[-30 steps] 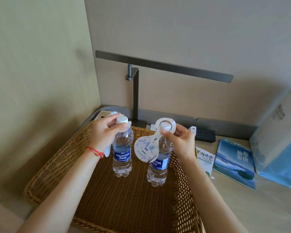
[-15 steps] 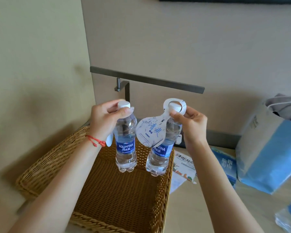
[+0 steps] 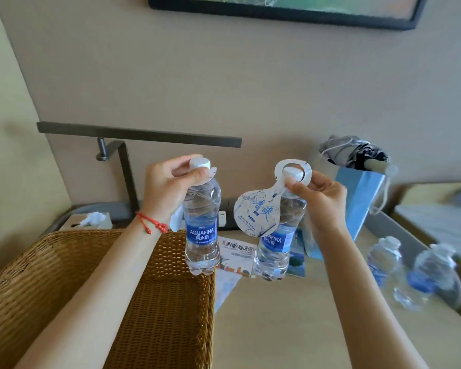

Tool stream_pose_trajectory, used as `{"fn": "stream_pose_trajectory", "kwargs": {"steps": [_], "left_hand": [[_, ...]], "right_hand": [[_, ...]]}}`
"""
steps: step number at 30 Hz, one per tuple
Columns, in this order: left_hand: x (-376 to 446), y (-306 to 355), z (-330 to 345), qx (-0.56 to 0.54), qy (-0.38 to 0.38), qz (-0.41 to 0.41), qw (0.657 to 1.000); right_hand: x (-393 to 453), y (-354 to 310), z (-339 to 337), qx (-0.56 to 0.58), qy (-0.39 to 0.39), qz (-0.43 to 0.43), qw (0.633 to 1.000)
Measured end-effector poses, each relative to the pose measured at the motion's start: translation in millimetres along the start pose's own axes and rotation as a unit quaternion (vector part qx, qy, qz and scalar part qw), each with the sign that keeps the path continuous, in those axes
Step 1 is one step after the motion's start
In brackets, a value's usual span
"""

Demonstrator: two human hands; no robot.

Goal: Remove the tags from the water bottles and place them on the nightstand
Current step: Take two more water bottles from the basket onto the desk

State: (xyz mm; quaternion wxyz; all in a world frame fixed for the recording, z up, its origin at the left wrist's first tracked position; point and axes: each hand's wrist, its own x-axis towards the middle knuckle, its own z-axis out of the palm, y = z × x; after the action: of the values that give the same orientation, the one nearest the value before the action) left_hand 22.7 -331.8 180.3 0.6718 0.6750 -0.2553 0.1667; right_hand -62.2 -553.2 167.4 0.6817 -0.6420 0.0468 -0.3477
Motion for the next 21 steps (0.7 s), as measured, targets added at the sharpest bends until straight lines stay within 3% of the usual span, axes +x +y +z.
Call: {"fn": "stream_pose_trajectory", "kwargs": {"steps": [11,16,21], "left_hand": [[-29.2,-21.4,101.9,-0.062,-0.073,-0.091,0.991],[-52.2,-35.3,150.5,-0.086,-0.056,-0.121,0.987],[-74.9,-53.9,191.4,-0.039,-0.026,-0.135,0.99]], "right_hand": [[-20.0,39.2,-103.9,-0.087,0.111,0.022,0.99],[-15.8,69.1,-150.3,-0.101,0.1,0.037,0.989],[-6.3,97.9,-186.8,-0.098,0.059,0.052,0.992]]}}
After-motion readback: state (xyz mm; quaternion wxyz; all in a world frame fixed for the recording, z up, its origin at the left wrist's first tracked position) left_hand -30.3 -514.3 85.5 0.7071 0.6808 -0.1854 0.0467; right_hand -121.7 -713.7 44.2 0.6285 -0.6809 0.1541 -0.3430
